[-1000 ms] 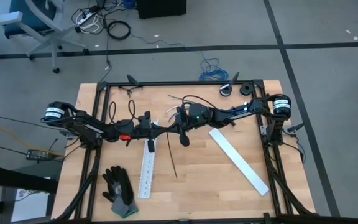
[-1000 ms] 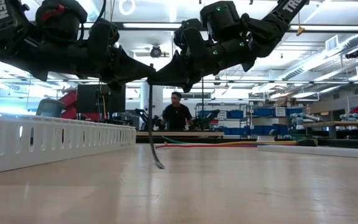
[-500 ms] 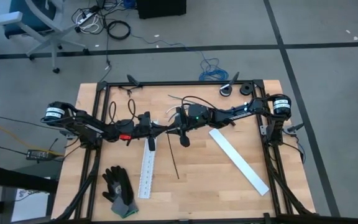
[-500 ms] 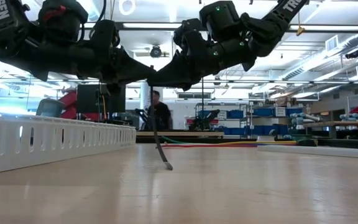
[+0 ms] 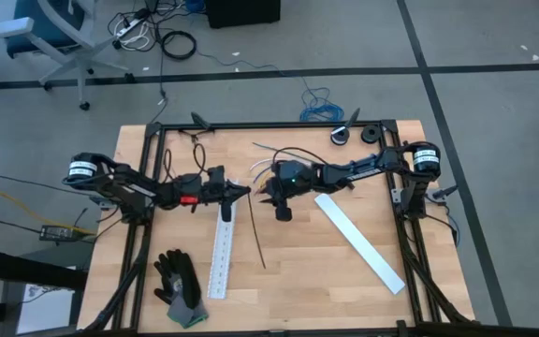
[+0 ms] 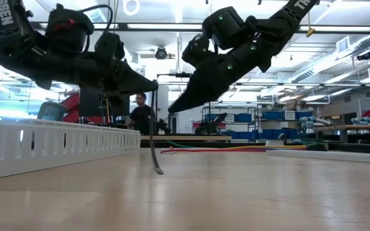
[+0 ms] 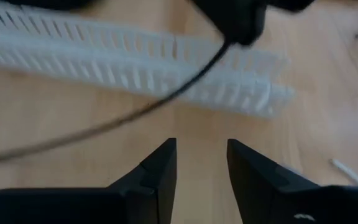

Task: Ziptie cables
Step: Insert the black zip tie into the locking head

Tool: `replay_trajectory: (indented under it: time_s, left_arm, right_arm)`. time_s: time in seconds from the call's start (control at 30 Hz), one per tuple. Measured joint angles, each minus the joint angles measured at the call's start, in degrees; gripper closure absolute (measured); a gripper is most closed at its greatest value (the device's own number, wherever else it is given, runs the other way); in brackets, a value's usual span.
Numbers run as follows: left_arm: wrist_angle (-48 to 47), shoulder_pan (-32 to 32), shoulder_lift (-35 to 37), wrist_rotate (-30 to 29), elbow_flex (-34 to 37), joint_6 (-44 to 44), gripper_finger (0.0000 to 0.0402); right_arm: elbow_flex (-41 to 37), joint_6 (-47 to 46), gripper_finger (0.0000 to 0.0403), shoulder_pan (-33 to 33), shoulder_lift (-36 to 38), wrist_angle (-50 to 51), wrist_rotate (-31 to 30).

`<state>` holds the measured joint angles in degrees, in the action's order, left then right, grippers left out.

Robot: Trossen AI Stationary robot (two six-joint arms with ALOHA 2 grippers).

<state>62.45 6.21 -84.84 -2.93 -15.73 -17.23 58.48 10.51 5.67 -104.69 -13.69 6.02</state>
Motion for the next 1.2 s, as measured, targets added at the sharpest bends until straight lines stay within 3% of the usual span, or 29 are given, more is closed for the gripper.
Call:
replay_trajectory:
  time_s: [0.17, 0.43, 0.73, 0.97, 1.2]
  left_arm:
    - [-1.78, 3.65, 0.0, 5.63, 0.02, 0.0, 0.0401]
    - [-2.49, 9.95, -0.02, 13.09, -0.51, 0.02, 0.0401]
    - [-4.93, 14.47, 0.0, 20.14, -3.52, -1.24, 0.0401]
    - [-8.43, 16.65, -0.02, 21.98, -5.69, -1.48, 0.0401]
    - [-8.76, 18.18, -0.01, 22.17, -6.27, -2.1, 0.0401]
  right_arm:
    - [-0.02, 1.8, 0.0292, -2.8, 2.38, 9.22, -6.36]
    - [-0.02, 9.35, 0.0294, -9.8, 5.83, 17.47, -24.11]
    - [-0.09, 31.61, 0.0293, -13.51, -2.4, 4.81, -35.78]
    - [-0.02, 46.44, 0.0293, -14.35, -8.15, -8.49, -32.59]
    - [0.89, 54.79, 0.0293, -14.69, -13.08, -15.8, -32.02]
